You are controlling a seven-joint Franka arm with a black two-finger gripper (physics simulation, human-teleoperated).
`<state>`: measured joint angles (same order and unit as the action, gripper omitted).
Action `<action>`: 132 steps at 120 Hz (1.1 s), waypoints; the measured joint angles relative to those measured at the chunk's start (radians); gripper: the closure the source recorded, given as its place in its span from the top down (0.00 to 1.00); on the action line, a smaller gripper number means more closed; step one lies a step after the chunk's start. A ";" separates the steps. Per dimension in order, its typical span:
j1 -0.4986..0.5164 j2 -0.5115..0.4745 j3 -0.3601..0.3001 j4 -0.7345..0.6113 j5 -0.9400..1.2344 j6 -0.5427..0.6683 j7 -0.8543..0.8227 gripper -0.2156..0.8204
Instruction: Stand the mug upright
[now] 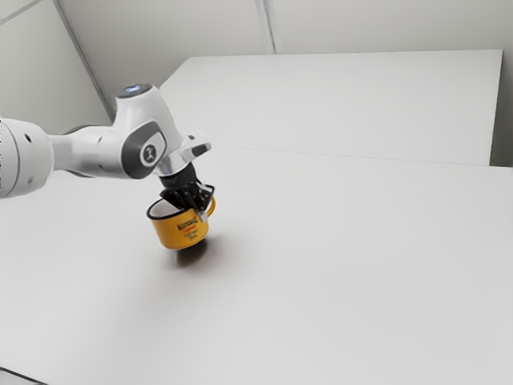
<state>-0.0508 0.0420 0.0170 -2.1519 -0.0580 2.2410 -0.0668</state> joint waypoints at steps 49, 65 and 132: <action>-0.017 0.089 -0.020 0.002 -0.001 0.053 -0.130 0.19; -0.025 0.067 -0.026 0.004 -0.010 0.036 -0.157 0.46; 0.001 -0.041 -0.003 0.190 0.095 -0.127 -0.162 0.77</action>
<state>-0.0501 0.0013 0.0139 -1.9616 0.0372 2.1145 -0.2290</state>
